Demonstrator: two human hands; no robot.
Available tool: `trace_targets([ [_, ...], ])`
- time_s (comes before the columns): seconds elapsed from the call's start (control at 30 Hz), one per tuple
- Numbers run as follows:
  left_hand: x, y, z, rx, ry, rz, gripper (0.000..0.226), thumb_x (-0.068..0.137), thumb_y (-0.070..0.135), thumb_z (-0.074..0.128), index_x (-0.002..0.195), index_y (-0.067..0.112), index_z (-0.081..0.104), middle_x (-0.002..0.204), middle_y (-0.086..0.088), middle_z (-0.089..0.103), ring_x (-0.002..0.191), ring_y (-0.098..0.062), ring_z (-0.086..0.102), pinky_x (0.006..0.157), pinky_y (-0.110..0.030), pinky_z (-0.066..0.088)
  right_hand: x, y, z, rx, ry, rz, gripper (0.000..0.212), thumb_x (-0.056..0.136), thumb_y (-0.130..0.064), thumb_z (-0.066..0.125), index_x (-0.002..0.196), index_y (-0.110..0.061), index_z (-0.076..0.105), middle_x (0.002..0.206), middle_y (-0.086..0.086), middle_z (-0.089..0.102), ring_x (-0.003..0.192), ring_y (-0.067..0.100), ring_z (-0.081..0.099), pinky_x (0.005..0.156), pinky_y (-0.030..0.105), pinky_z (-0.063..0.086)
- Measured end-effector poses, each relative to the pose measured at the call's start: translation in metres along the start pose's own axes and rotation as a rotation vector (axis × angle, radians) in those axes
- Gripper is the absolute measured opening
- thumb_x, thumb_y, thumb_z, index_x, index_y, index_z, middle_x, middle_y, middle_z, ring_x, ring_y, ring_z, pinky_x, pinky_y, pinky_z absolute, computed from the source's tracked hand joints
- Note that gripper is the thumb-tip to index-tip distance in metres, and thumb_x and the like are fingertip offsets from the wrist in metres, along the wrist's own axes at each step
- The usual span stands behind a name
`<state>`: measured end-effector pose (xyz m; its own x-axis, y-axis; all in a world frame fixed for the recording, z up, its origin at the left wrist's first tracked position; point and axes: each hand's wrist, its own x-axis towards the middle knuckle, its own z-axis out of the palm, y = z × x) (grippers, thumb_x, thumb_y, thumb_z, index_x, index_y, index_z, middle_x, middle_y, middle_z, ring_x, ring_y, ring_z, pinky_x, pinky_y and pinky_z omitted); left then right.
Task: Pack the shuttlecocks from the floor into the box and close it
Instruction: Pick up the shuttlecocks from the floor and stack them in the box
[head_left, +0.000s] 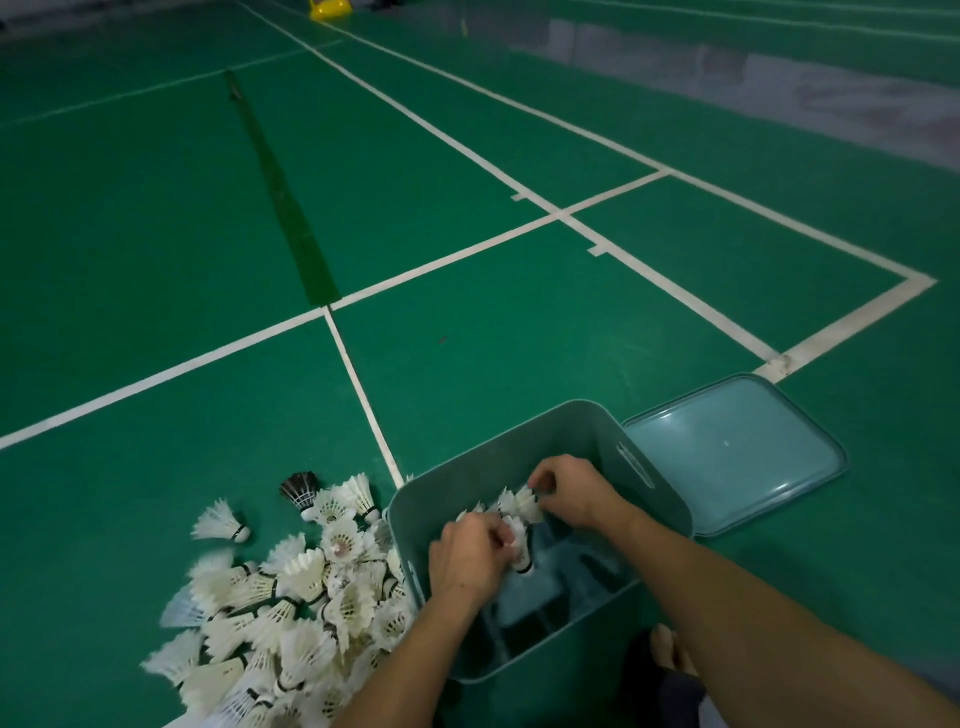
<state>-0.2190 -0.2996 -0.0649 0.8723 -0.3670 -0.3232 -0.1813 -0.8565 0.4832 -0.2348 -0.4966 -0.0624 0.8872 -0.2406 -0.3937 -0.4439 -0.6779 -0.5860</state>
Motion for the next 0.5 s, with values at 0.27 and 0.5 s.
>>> trace_targets([
  [0.27, -0.011, 0.013, -0.022, -0.056, -0.003, 0.091, 0.009, 0.087, 0.033, 0.084, 0.083, 0.039, 0.078, 0.106, 0.013, 0.073, 0.093, -0.009, 0.068, 0.084, -0.040, 0.061, -0.027, -0.025, -0.018, -0.286, -0.212, -0.197, 0.020, 0.075, -0.032, 0.086, 0.092, -0.024, 0.080, 0.081, -0.011, 0.071, 0.079, 0.013, 0.069, 0.077, 0.034, 0.060],
  [0.5, -0.010, 0.006, -0.023, -0.268, 0.063, -0.031, 0.014, 0.096, 0.033, 0.075, 0.093, 0.030, 0.061, 0.096, 0.011, 0.068, 0.086, -0.004, 0.063, 0.081, -0.031, 0.054, -0.034, -0.013, -0.032, -0.270, 0.063, -0.044, 0.014, 0.091, -0.030, 0.070, 0.085, -0.019, 0.067, 0.082, 0.001, 0.069, 0.074, 0.019, 0.064, 0.068, 0.032, 0.053],
])
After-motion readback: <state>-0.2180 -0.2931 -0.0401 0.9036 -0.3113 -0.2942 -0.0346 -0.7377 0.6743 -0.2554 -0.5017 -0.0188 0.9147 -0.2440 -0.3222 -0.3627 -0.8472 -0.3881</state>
